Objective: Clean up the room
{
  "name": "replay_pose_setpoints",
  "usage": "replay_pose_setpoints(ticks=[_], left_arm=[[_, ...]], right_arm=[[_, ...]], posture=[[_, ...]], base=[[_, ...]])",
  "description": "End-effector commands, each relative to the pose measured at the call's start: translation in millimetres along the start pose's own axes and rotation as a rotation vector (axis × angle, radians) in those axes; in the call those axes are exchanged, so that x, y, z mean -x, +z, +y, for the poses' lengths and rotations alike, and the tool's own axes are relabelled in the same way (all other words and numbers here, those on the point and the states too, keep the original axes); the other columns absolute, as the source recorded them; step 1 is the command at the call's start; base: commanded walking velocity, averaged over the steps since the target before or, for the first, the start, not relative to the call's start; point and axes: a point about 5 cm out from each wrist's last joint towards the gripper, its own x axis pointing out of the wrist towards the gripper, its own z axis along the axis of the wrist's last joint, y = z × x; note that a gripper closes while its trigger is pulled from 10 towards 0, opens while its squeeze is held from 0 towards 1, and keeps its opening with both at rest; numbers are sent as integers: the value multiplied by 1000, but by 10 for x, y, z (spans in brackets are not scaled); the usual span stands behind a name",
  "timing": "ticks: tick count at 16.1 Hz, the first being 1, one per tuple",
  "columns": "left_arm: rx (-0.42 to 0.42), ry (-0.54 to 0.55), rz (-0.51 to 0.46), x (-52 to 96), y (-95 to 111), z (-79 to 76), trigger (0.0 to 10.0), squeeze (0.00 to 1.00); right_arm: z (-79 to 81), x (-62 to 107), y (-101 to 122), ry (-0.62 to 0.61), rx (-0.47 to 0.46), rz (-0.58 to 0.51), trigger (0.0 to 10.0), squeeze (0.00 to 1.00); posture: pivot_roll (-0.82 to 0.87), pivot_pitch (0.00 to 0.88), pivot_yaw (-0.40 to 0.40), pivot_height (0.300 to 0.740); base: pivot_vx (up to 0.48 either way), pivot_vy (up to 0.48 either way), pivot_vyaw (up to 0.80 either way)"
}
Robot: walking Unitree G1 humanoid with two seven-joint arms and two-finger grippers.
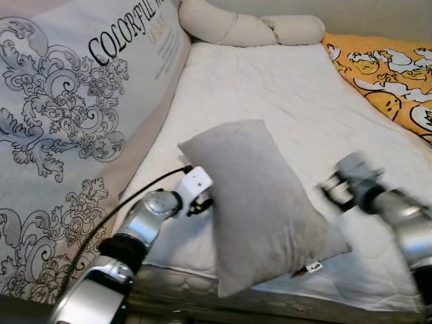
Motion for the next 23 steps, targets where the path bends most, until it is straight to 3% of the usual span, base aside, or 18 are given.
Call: replay_pose_setpoints(ticks=[1,3,4,9,11,13,15,16,17,19,21,22,23], left_arm=[[-19,20,-14,2,92,55,10000,0],[-16,32,-36,18,133,91,10000,0],[-25,36,-41,29,144,114,10000,0],[-15,54,-95,69,302,214,10000,0],[-26,46,-107,60,370,212,10000,0],[-25,22,-69,55,286,176,10000,0],[18,44,9,100,91,232,10000,0],[71,81,26,127,30,301,10000,0],[168,130,21,183,-53,414,10000,1000],[275,138,-46,258,-91,516,10000,1000],[506,172,-145,304,-155,601,10000,1000],[670,157,-214,284,-150,585,10000,1000],[756,134,-253,264,-139,561,10000,1000]], right_arm=[[113,-29,9,65,22,-21,10000,0],[377,10,61,242,-23,-85,10000,0],[412,43,85,275,-52,-103,10000,0],[381,231,85,329,-199,-116,10000,0],[347,263,97,324,-213,-113,10000,0],[273,239,-76,242,-160,-8,10000,0],[121,266,-243,146,-203,79,10000,0],[33,274,-285,84,-230,87,10000,733],[-116,288,-346,-14,-300,80,10000,1000],[-270,273,-438,-126,-448,46,10000,1000],[-353,167,-534,-199,-757,-65,10000,1000],[-299,92,-522,-168,-864,-106,10000,1000],[-258,48,-508,-142,-906,-126,10000,1000]], posture=[[14,0,34,740],[16,0,38,740],[16,0,40,740],[9,0,54,740],[9,0,55,740],[6,0,62,740],[9,0,61,740],[9,0,61,740],[9,0,62,740],[10,0,64,740],[3,0,76,740],[3,0,79,740],[7,0,77,740]], base=[[0,0,0],[0,0,0],[0,0,0],[0,0,0],[0,0,0],[0,0,0],[0,0,0],[0,0,0],[0,0,0],[0,0,0],[0,0,0],[0,0,0],[0,0,0]])
